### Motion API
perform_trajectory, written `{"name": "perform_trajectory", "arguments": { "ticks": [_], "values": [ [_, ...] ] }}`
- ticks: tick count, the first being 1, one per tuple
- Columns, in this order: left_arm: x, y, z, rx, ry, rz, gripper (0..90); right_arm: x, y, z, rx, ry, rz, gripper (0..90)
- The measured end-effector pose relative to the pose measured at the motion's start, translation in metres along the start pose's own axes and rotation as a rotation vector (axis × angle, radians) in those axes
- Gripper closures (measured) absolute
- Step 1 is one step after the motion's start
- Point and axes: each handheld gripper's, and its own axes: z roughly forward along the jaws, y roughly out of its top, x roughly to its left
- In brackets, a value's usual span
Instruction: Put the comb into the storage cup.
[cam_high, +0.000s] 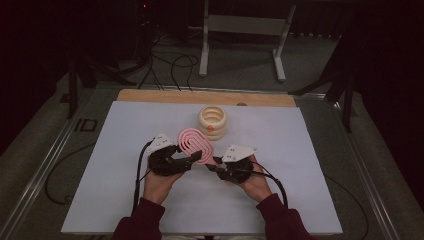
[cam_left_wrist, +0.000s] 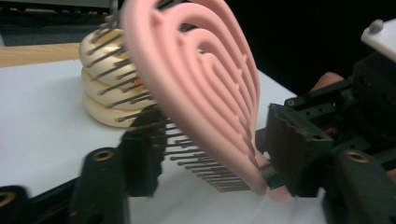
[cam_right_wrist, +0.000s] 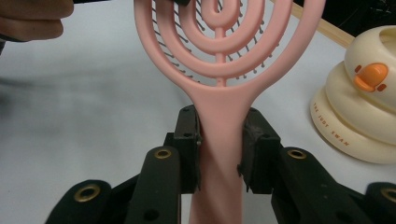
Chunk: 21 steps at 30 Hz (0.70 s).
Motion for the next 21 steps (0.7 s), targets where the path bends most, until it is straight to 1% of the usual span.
{"name": "perform_trajectory", "arguments": {
  "ticks": [2,3,4,9,10,12,16,21],
  "values": [
    [0.0008,0.0002,-0.0004,-0.003,-0.003,-0.004,46.5,-0.0001,-0.0001,-0.0001,-0.002,0.0,-0.002,71.1],
    [0.0026,0.0003,-0.0007,-0.009,-0.018,-0.017,46.5,-0.0002,-0.0002,-0.0002,-0.002,0.001,-0.007,71.1],
    [0.0029,0.0004,-0.0005,-0.01,-0.02,-0.022,47.6,0.0007,0.0002,-0.0008,-0.006,-0.001,-0.001,71.1],
    [0.0019,-0.0002,0.003,-0.002,-0.018,-0.025,43.2,0.0022,0.0019,-0.0003,-0.02,0.001,-0.005,71.1],
    [0.0016,-0.0003,0.0033,-0.002,-0.018,-0.023,43.8,0.0033,0.0026,0.0004,-0.023,0.001,-0.006,71.1],
    [0.0012,-0.0002,0.0033,-0.008,-0.02,-0.025,48.0,0.005,0.0031,0.0014,-0.022,0.006,-0.009,71.1],
    [0.0031,0.0003,0.0037,-0.013,-0.057,-0.044,53.8,0.0066,0.003,0.0026,-0.021,0.007,-0.025,71.1],
    [0.0028,0.0008,0.0039,-0.027,-0.103,-0.067,59.8,0.0055,0.003,0.0022,-0.02,0.016,-0.023,71.0]
  ]
}}
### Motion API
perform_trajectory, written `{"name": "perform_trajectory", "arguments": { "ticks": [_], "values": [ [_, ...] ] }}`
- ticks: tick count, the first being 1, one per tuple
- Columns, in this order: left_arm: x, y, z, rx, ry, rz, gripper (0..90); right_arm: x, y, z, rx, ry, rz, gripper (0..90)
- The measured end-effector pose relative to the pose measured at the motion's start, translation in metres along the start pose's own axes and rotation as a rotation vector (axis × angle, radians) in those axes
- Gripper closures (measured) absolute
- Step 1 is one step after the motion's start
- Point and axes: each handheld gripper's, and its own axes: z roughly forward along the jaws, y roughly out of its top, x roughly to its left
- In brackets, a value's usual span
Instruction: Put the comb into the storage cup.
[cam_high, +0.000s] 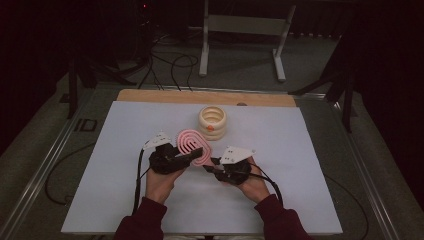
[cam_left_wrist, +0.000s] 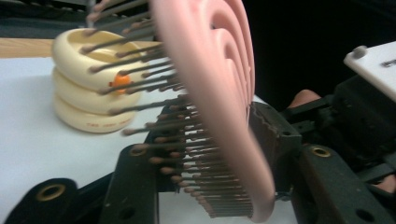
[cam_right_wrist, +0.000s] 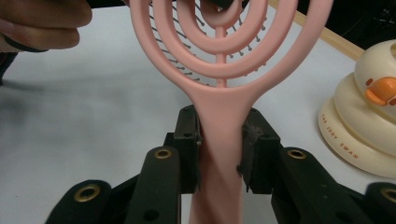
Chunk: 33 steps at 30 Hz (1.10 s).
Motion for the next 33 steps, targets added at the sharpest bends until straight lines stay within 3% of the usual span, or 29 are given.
{"name": "perform_trajectory", "arguments": {
  "ticks": [8,14,29,31,33],
  "values": [
    [-0.0053,0.0016,0.0028,0.002,-0.026,0.017,63.2,-0.0008,-0.0005,0.0005,0.007,-0.003,0.002,70.8],
    [-0.0073,0.003,0.0032,0.0,-0.022,0.023,63.6,-0.0014,0.0004,0.0009,0.006,-0.007,-0.004,69.7],
    [-0.0053,0.0051,-0.0007,-0.009,0.0,0.028,63.7,-0.0031,-0.0002,-0.0005,0.01,-0.034,0.038,38.4],
    [-0.0051,0.0052,-0.0007,-0.009,0.002,0.028,63.8,-0.0033,-0.0007,-0.0025,0.011,-0.052,0.052,30.2],
    [-0.0049,0.0053,-0.0005,-0.009,0.002,0.027,63.8,-0.0035,-0.0012,-0.0037,0.014,-0.061,0.053,27.5]
  ]
}}
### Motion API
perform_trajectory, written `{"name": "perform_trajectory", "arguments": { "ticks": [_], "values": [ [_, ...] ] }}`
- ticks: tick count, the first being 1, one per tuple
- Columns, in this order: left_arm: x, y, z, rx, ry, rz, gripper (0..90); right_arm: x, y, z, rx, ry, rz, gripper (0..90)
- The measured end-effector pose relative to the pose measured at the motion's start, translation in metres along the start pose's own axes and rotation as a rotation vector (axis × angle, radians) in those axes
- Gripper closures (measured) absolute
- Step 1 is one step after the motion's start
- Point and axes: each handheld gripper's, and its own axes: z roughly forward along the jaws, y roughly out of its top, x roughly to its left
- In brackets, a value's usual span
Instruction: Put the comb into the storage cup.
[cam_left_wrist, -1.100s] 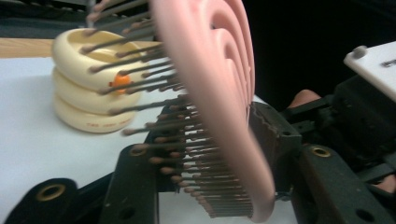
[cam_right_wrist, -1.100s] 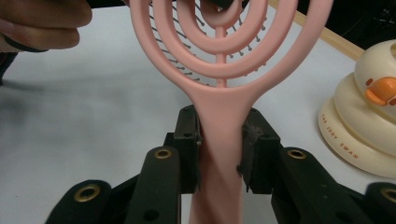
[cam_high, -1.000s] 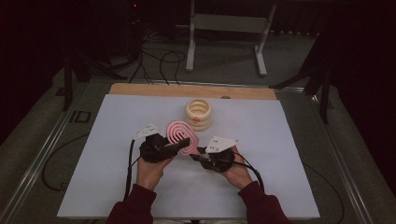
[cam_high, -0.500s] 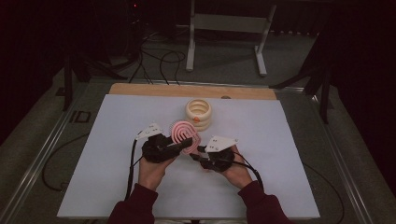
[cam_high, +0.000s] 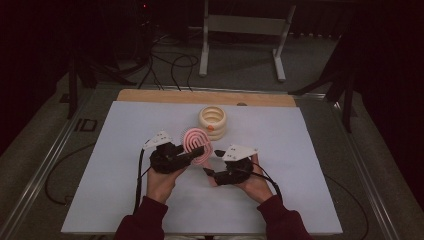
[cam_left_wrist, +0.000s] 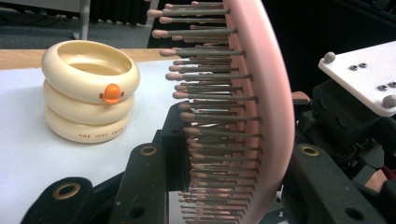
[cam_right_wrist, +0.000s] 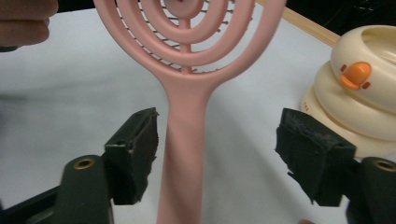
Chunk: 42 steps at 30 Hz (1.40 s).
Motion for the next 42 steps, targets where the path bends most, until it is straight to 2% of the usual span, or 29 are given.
{"name": "perform_trajectory", "arguments": {
  "ticks": [16,25,27,33,34,38,42],
  "values": [
    [0.002,0.003,-0.004,-0.027,0.007,-0.005,63.8,-0.002,-0.004,-0.014,-0.019,-0.042,0.024,23.6],
    [0.003,0.004,-0.005,-0.036,0.008,-0.009,63.8,-0.007,-0.015,-0.024,-0.023,-0.083,0.069,20.0],
    [0.003,0.004,-0.005,-0.037,0.007,-0.01,63.8,-0.006,-0.016,-0.028,-0.034,-0.086,0.094,19.7],
    [0.004,0.006,-0.007,-0.047,0.005,-0.011,63.8,-0.007,-0.018,-0.038,-0.057,-0.098,0.095,17.8],
    [0.004,0.006,-0.007,-0.048,0.005,-0.01,63.8,-0.007,-0.019,-0.04,-0.062,-0.111,0.095,17.7],
    [0.004,0.008,-0.008,-0.05,0.006,-0.009,63.8,-0.009,-0.024,-0.043,-0.067,-0.124,0.115,16.8],
    [0.005,0.009,-0.008,-0.053,0.007,-0.013,63.8,-0.013,-0.034,-0.052,-0.08,-0.156,0.144,15.2]
  ]
}}
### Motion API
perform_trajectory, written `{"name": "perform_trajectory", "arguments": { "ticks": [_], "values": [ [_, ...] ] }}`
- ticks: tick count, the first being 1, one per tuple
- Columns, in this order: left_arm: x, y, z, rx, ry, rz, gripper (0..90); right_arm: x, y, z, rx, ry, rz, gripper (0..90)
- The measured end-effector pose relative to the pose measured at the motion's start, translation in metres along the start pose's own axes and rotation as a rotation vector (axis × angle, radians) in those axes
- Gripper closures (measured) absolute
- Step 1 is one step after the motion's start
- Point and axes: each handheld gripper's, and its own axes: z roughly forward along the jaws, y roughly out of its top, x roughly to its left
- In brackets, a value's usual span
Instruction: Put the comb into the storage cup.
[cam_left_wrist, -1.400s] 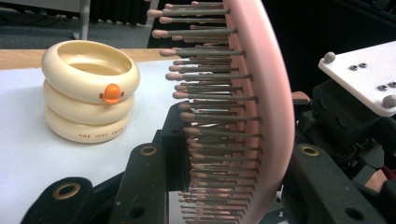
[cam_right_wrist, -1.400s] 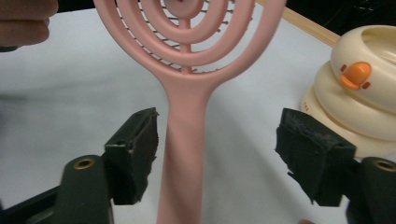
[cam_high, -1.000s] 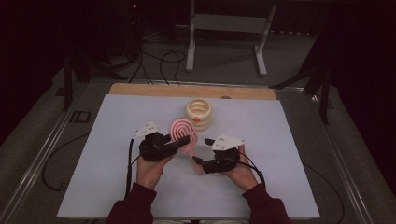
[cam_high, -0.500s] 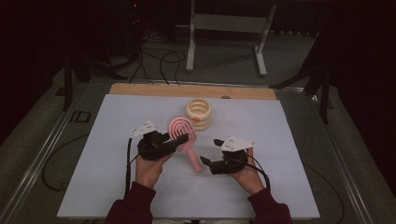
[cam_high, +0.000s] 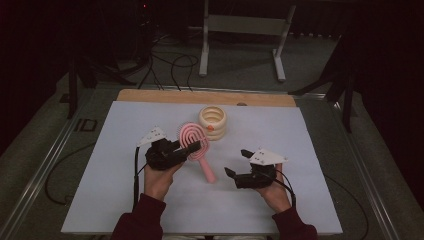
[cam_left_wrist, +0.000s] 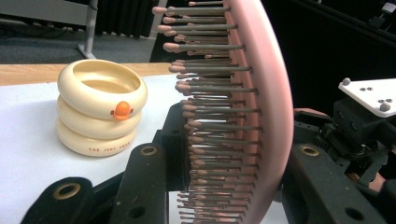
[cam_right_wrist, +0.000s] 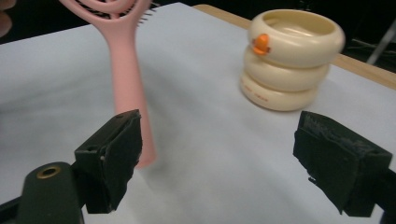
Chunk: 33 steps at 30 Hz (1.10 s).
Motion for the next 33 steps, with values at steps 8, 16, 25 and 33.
{"name": "perform_trajectory", "arguments": {
  "ticks": [8,16,25,33],
  "values": [
    [0.0,0.003,-0.001,-0.006,0.0,0.002,63.8,-0.01,-0.008,-0.014,-0.032,-0.05,0.038,13.8],
    [0.002,0.005,-0.004,-0.014,0.002,0.001,63.8,-0.016,-0.015,-0.024,-0.06,-0.084,0.067,13.6],
    [0.004,0.009,-0.006,-0.021,0.003,0.002,63.8,-0.022,-0.023,-0.036,-0.077,-0.112,0.09,13.2],
    [0.005,0.011,-0.007,-0.03,0.002,0.004,63.8,-0.026,-0.03,-0.044,-0.085,-0.135,0.102,13.0]
  ]
}}
